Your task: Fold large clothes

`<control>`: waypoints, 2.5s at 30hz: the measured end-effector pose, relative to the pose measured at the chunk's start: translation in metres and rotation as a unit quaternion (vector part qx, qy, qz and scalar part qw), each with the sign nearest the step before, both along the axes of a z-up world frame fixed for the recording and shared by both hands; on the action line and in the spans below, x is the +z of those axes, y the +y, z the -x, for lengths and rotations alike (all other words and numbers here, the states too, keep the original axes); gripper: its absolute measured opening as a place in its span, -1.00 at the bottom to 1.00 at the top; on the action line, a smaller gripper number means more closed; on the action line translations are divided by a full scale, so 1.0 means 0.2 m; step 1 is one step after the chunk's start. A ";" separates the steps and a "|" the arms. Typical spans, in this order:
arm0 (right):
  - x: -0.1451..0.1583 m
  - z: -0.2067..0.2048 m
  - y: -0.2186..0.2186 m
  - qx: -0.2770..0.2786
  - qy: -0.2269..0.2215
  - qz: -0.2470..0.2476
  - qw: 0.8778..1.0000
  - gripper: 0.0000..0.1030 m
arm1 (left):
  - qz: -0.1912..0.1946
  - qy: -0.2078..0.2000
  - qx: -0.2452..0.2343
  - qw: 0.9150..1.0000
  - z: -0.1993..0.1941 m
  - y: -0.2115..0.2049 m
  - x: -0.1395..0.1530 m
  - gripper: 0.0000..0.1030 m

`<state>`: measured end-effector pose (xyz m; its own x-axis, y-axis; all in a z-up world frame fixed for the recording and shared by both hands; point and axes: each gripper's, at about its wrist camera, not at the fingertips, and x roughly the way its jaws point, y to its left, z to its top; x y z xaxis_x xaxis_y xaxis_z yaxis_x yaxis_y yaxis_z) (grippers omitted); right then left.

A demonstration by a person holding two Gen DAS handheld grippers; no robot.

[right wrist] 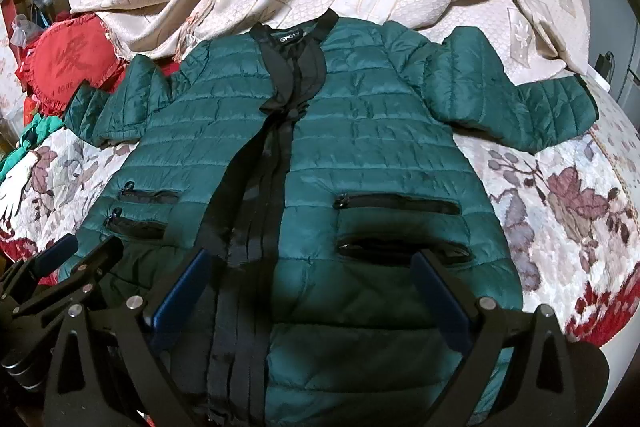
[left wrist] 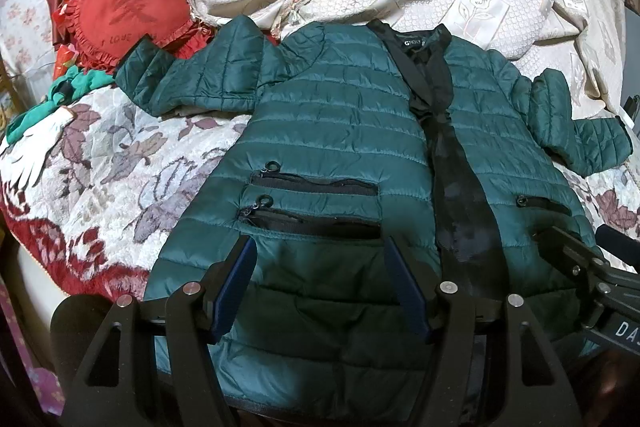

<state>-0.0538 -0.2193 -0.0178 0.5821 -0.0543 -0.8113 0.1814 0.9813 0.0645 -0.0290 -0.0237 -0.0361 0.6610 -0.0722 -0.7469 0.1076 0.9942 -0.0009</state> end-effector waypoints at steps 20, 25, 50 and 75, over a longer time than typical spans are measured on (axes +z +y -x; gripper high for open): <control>0.01 -0.19 0.01 0.021 0.004 0.006 1.000 0.97 | -0.016 -0.016 0.012 1.000 -0.18 0.04 0.05 -0.04; 0.03 -0.31 0.03 0.030 0.003 0.003 1.000 0.97 | -0.011 -0.013 0.025 1.000 -0.29 0.08 0.06 -0.04; -0.11 -0.94 0.12 0.051 0.012 -0.028 0.998 0.97 | 0.003 -0.006 0.054 0.999 -0.89 0.24 0.00 -0.04; -0.23 -1.17 0.29 0.107 0.022 -0.047 0.993 0.97 | 0.101 -0.006 0.185 0.978 -1.29 0.94 -0.02 -0.04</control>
<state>0.1798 -0.1609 -0.0643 0.5362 0.1445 -0.8316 -0.0269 0.9877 0.1543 0.2281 0.1647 -0.0403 0.6788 0.0285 -0.7338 -0.2581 0.9448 -0.2020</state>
